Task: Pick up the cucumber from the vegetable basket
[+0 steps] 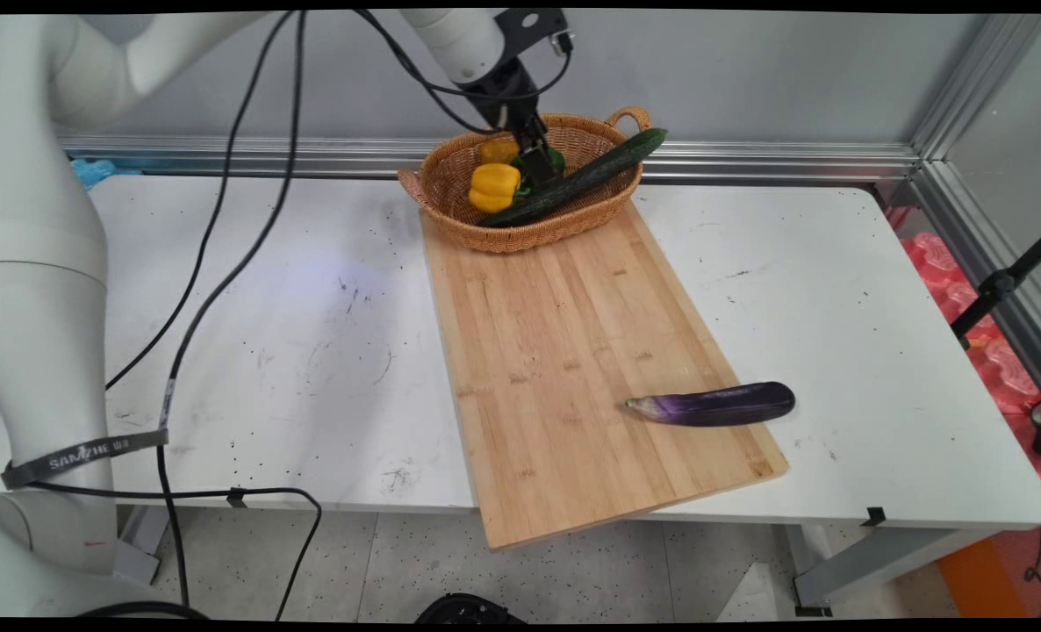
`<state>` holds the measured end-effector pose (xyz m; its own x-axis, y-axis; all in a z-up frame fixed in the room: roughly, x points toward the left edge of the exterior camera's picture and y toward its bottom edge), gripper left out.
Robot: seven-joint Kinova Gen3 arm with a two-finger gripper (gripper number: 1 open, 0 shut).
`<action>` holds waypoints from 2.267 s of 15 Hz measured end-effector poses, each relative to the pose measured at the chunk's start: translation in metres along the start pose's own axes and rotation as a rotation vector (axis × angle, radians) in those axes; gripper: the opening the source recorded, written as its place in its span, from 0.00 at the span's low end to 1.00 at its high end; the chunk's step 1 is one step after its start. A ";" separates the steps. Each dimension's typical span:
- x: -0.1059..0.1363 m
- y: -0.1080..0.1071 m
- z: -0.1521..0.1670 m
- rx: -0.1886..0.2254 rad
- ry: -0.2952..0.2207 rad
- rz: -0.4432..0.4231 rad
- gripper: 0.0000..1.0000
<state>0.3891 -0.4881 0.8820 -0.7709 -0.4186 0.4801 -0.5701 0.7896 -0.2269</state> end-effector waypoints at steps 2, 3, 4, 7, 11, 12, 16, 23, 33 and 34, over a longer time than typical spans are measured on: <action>0.005 -0.009 0.015 0.009 0.030 -0.005 1.00; 0.007 -0.012 0.021 0.011 0.042 -0.008 1.00; 0.009 -0.015 0.027 0.012 0.053 -0.010 1.00; 0.012 -0.023 0.044 0.016 0.081 -0.031 1.00; 0.012 -0.030 0.063 0.006 0.099 -0.075 1.00; 0.011 -0.031 0.067 0.002 0.103 -0.090 1.00; 0.009 -0.035 0.079 -0.014 0.114 -0.135 1.00; 0.008 -0.044 0.095 -0.040 0.137 -0.184 1.00; 0.006 -0.045 0.117 -0.079 0.158 -0.206 1.00; 0.006 -0.045 0.119 -0.082 0.160 -0.206 1.00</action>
<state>0.3766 -0.5795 0.7944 -0.5829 -0.5032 0.6380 -0.6804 0.7315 -0.0448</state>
